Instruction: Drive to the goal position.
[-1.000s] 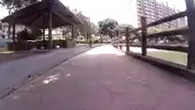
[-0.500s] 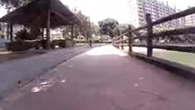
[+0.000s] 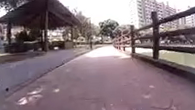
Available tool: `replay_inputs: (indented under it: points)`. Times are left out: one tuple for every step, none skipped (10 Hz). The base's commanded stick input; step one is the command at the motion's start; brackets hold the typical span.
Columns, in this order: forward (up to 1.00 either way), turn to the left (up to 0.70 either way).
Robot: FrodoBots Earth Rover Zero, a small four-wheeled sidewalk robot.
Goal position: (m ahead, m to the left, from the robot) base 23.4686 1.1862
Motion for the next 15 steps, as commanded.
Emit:
replay_inputs:
  points:
    - [0.70, 0.00]
    - [0.70, 0.00]
    - [0.70, 0.00]
    - [0.70, 0.00]
    - [0.70, -0.06]
    - [0.70, -0.19]
    - [0.70, -0.33]
    - [0.70, -0.29]
    - [0.70, 0.00]
    - [0.70, 0.00]
    - [0.70, 0.00]
    - [0.70, 0.00]
    - [0.70, 0.00]
    - [0.70, 0.00]
    - [0.70, 0.00]
